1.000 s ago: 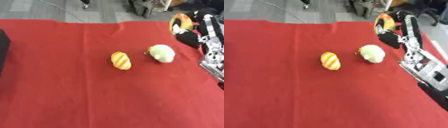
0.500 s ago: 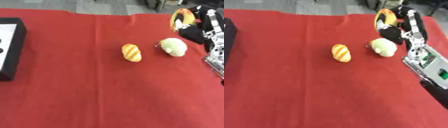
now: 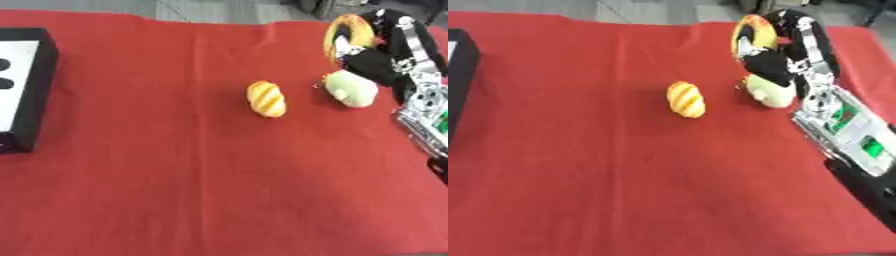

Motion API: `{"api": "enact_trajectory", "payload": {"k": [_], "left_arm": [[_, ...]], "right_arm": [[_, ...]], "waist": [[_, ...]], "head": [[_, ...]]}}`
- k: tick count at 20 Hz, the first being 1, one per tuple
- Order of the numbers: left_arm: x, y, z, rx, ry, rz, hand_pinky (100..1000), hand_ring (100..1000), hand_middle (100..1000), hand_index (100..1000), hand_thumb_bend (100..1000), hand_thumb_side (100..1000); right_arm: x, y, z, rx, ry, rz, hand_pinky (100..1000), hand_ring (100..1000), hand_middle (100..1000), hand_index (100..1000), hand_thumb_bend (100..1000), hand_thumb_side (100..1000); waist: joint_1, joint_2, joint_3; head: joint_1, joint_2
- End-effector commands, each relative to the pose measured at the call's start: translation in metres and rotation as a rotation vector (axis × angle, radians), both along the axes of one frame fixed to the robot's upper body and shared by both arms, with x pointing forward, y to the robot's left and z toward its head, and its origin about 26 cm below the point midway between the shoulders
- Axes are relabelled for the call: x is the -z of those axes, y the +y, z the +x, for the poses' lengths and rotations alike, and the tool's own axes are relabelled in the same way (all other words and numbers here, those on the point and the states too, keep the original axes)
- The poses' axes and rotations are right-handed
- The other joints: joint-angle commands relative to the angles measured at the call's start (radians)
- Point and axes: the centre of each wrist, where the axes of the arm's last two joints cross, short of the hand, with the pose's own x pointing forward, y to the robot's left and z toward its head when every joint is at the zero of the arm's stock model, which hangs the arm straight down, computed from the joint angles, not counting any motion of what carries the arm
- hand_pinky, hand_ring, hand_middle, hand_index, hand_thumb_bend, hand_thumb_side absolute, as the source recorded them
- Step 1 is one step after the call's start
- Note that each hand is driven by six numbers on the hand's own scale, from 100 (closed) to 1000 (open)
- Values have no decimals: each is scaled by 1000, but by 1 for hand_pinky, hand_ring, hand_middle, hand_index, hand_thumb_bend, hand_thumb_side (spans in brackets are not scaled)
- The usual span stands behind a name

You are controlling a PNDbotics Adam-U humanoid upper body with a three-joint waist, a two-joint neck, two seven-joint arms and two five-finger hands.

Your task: Pick up the objects with one hand, pass them to the other hand, and then place them into the box on the other side of the table.

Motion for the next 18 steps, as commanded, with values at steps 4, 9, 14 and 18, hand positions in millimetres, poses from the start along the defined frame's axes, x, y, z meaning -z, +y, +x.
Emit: {"api": "enact_trajectory", "payload": {"k": [4,9,14,18], "left_arm": [[-22,1,-1,43,-160,29,651,681,773,809,100,659],[-31,-2,-1,122,-239,60,651,684,774,809,100,645],[-41,-5,0,186,-305,87,651,686,775,808,100,629],[-53,-11,0,224,-329,119,656,690,777,809,100,623]], "right_arm": [[-3,21,-1,-74,-27,4,630,767,325,560,100,100],[2,36,0,-135,-42,53,628,769,322,556,100,100],[9,50,-1,-149,-56,96,625,768,320,554,100,100],[13,62,-2,-159,-82,104,623,767,320,554,100,100]], "waist": [[10,-35,-1],[13,-41,-1],[15,-43,5],[18,-44,11]], "head": [[-3,10],[-3,18],[-9,20],[-14,21]]}}
